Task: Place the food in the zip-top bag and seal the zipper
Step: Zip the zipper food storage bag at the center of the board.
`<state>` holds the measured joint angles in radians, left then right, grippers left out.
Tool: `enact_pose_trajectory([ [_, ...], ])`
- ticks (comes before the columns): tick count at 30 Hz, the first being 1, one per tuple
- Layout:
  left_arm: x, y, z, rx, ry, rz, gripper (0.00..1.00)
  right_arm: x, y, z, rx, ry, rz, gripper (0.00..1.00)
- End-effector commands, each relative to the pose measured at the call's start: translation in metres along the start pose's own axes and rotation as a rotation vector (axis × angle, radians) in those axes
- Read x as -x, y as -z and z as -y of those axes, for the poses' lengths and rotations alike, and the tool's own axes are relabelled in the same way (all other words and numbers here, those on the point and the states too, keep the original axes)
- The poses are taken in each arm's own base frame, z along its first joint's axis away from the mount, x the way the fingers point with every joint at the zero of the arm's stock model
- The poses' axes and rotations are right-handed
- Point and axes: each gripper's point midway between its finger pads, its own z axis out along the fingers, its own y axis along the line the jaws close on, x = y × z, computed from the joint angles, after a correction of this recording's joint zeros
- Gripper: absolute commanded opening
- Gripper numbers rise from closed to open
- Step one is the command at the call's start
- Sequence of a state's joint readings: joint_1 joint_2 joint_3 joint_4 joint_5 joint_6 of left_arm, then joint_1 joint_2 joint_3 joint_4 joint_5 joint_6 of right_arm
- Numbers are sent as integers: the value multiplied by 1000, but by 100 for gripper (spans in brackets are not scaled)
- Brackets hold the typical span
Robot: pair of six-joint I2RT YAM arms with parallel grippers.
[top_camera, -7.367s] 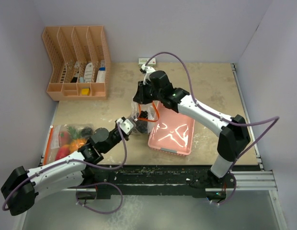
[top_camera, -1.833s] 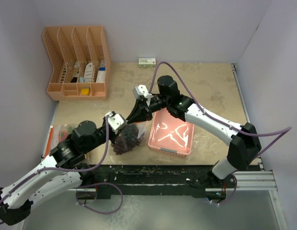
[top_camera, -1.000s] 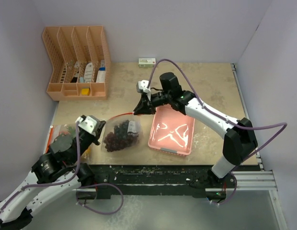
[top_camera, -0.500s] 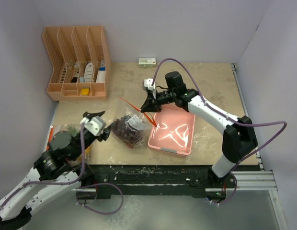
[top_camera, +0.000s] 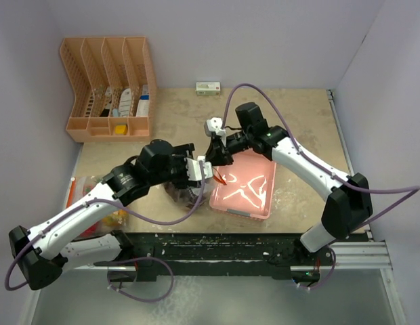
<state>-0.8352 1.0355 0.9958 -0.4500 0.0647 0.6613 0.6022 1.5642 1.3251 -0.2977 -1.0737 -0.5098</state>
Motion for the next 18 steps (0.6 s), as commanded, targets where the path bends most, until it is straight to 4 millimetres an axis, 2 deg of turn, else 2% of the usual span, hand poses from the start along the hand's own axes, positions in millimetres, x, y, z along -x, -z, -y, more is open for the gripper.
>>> enact_pose_trajectory([
  [1,20,19,-15,-52,-79,84,77,36,13,-21,57,112,58,3],
  [8,7,13,-18,-87,-89,74,74,31,13,-29,99,114,40,3],
  [13,-2,-2,-5,-174,-57,53,64,31,14,-31,110,116,40,3],
  [15,-5,-7,-4,-190,-40,36,54,33,15,-33,115,121,43,3],
  [18,-9,-12,-2,-213,-6,16,23,32,15,-36,121,117,43,3],
])
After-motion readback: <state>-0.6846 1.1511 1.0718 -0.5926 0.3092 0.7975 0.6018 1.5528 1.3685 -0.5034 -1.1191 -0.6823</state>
